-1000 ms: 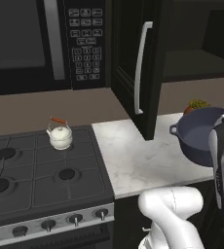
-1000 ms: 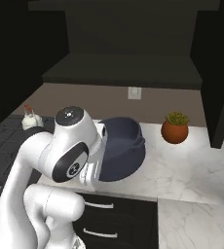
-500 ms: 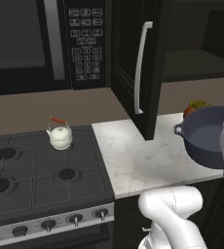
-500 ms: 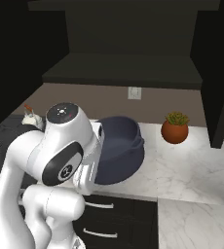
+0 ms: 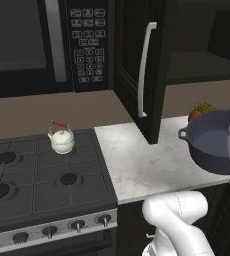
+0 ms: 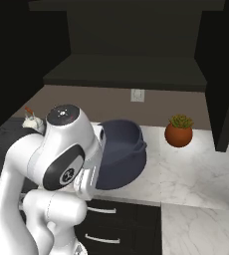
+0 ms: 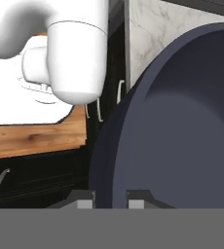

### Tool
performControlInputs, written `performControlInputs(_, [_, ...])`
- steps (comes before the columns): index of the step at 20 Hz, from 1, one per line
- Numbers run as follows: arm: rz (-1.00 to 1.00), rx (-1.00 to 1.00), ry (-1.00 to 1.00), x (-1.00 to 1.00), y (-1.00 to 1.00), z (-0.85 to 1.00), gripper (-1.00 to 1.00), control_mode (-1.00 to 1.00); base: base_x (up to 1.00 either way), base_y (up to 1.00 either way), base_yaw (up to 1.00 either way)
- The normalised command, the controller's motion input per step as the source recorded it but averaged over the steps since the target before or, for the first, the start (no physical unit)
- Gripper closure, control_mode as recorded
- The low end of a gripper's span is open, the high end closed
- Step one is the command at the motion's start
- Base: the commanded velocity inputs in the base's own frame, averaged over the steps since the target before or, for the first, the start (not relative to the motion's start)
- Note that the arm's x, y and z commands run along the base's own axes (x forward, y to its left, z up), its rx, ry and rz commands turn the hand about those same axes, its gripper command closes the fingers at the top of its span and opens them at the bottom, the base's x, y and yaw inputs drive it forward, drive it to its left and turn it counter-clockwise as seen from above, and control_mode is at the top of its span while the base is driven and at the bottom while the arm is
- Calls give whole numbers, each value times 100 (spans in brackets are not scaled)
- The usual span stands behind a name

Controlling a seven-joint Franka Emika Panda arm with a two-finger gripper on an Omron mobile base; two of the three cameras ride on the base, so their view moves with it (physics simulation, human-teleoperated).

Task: Pick the kettle from the cabinet and place it on a stove burner. Then pick the pot from the counter and place it on another stove burner. Finally, turn both burners on.

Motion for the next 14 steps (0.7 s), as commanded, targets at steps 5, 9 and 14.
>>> performControlInputs(5, [0, 0, -7, -23, 0, 0, 100, 100, -27, 2, 0])
performControlInputs(9, [0, 0, 0, 0, 0, 0, 100, 100, -69, 7, -1])
performControlInputs(14, [0, 0, 0, 0, 0, 0, 100, 100, -61, 20, -1])
